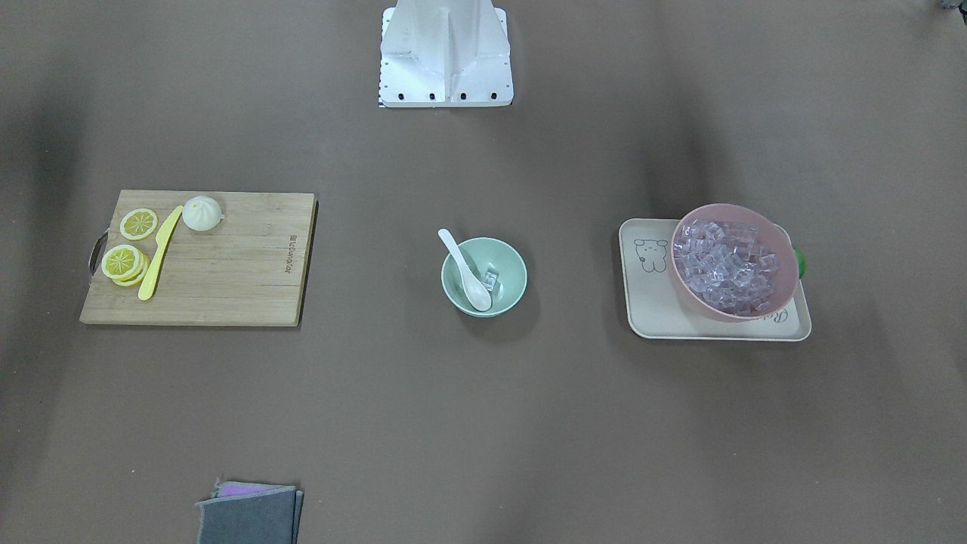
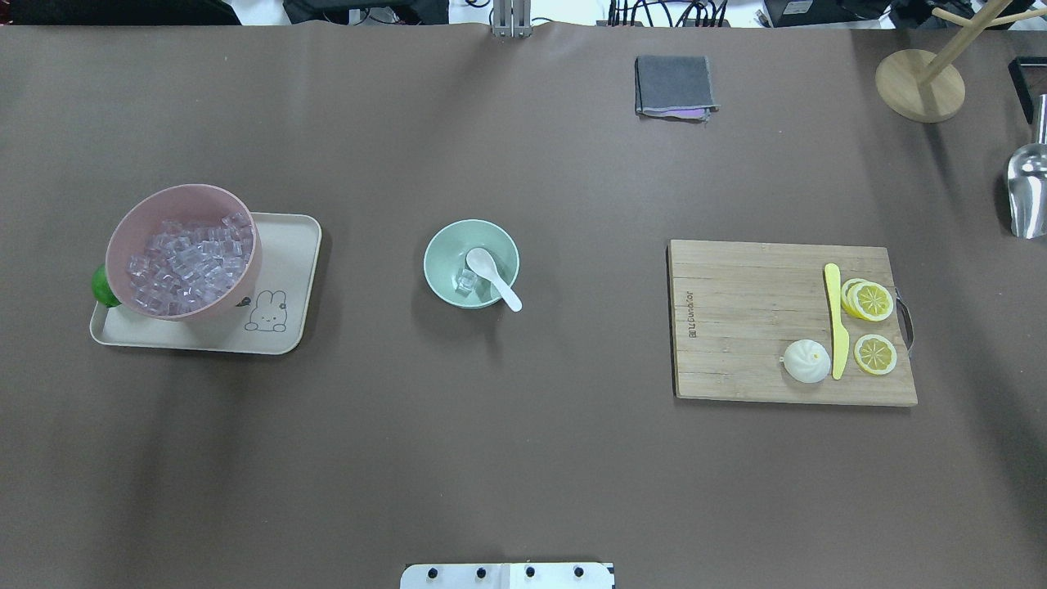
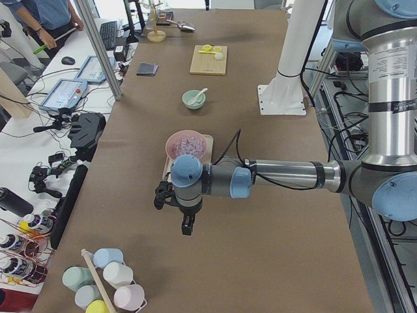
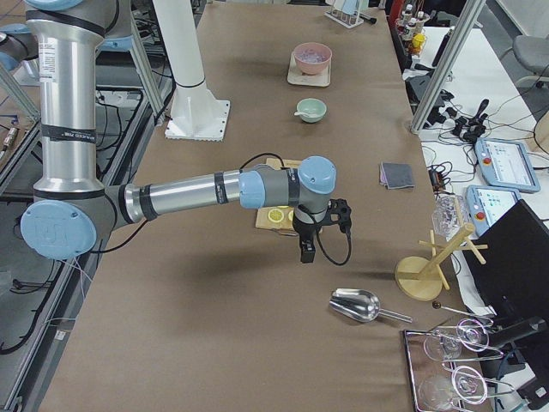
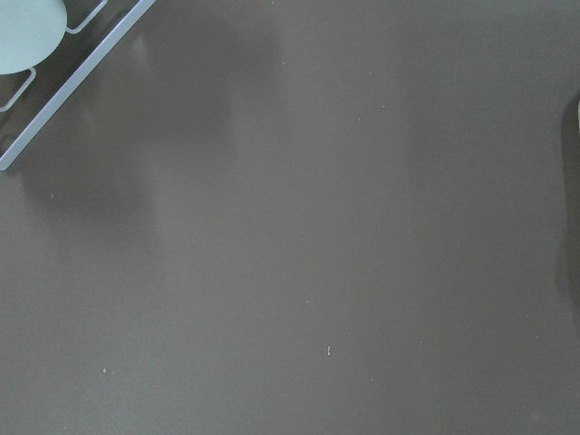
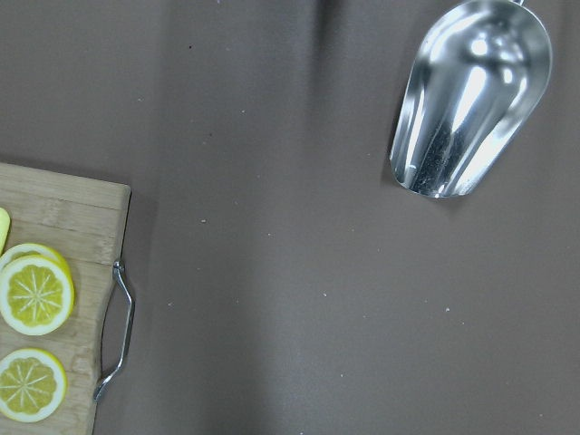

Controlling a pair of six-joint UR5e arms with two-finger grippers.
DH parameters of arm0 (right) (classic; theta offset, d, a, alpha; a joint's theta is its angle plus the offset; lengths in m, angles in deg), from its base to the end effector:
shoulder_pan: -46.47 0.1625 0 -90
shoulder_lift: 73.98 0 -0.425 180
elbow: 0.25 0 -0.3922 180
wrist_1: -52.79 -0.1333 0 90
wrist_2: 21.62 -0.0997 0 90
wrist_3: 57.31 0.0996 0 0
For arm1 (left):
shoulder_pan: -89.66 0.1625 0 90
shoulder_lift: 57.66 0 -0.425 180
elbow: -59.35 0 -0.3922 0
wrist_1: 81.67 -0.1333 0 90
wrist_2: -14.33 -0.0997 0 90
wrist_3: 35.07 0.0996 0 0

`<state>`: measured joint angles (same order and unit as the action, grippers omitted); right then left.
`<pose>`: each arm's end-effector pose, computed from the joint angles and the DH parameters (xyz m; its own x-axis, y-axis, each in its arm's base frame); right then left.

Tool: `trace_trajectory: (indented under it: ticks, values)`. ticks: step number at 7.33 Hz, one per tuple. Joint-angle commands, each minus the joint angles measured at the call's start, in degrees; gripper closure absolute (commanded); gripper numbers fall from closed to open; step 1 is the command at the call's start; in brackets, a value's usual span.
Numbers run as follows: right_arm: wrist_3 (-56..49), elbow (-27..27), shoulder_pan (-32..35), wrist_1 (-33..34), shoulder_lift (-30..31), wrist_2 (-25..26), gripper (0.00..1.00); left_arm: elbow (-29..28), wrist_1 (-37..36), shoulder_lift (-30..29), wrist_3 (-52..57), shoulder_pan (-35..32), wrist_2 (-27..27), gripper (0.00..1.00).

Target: Put spoon and ice into bowl

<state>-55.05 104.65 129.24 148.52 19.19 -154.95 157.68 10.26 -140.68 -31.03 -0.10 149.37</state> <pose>0.0056 -0.4717 0.5687 0.7170 -0.1237 0.6860 0.0970 0.9923 0.0775 -0.0610 -0.4443 0.6397 0.7044 0.1137 -0.7007 -0.0539 0.9928 0.1068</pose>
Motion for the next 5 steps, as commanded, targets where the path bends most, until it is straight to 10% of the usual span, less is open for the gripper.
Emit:
trace_trajectory:
  ticks: [1, 5]
  values:
    - [0.4, -0.2, 0.1, 0.0, -0.1, -0.2, 0.00, 0.6, 0.0, 0.8, 0.0, -0.1, -0.1, 0.02]
    - [-0.5, -0.8, 0.1, -0.1, -0.2, -1.3, 0.00, -0.6, 0.0, 0.6, 0.0, -0.1, -0.2, 0.02]
